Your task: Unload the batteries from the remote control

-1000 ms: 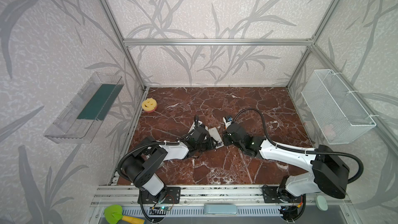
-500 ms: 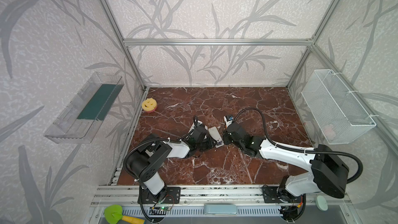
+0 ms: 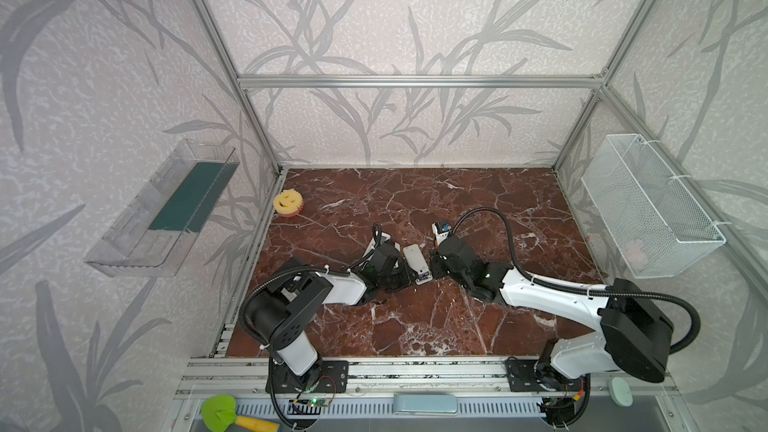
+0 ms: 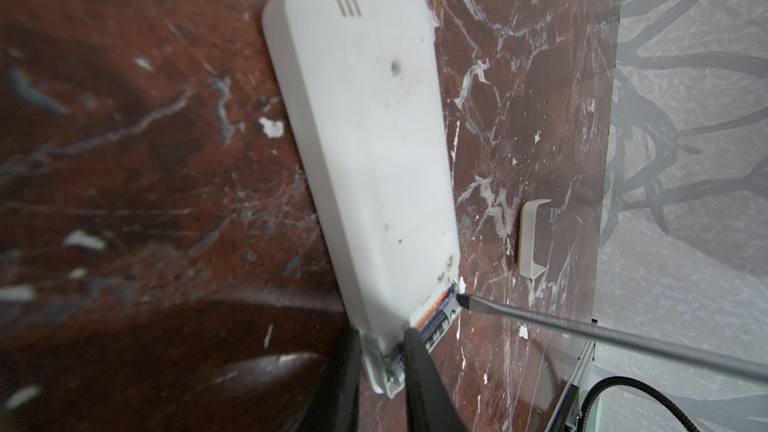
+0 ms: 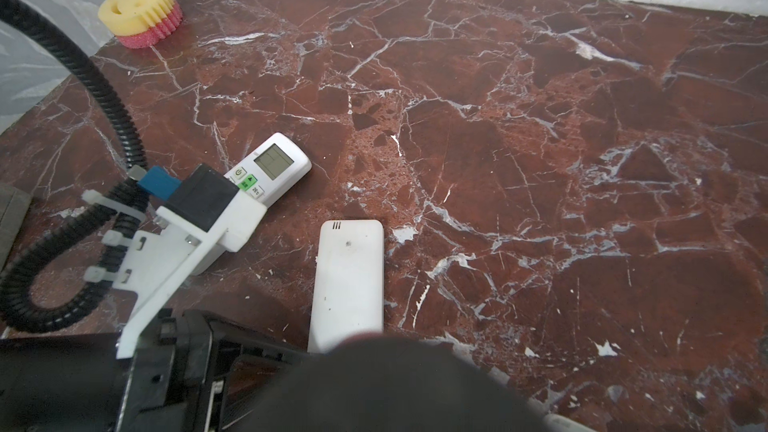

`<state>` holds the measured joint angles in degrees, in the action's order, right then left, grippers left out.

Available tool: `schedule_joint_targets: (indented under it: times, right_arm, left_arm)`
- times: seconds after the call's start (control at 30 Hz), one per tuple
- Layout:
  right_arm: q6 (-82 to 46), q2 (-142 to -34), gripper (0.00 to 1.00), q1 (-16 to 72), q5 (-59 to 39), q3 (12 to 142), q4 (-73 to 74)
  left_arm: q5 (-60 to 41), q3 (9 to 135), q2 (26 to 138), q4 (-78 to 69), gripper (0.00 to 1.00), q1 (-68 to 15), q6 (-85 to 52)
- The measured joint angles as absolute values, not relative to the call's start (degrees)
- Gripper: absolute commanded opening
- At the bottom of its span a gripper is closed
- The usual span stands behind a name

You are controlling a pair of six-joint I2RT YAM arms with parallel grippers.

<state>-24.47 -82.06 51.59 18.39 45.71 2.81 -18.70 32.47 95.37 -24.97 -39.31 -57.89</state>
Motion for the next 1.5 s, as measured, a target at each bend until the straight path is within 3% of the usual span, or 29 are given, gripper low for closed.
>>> schedule_joint_targets:
  times: [0.4,0.93,1.5]
  right_arm:
    - [-28.45,-81.95,0.0,48.4,14.41,45.04,3.22]
    - [-49.08,-81.47,0.0,37.56,3.88,36.97,14.59]
    - [-53.76,-78.39,0.0,37.21,0.03,36.38,17.47]
  left_arm:
    - [-18.46,31.99,95.79,-26.3,0.19,-39.38,-59.72]
    - [-17.85,30.96,96.16,-28.8,0.17,-39.64,-61.73]
    - [-17.91,30.87,97.54,-31.81,0.17,-40.01,-62.61]
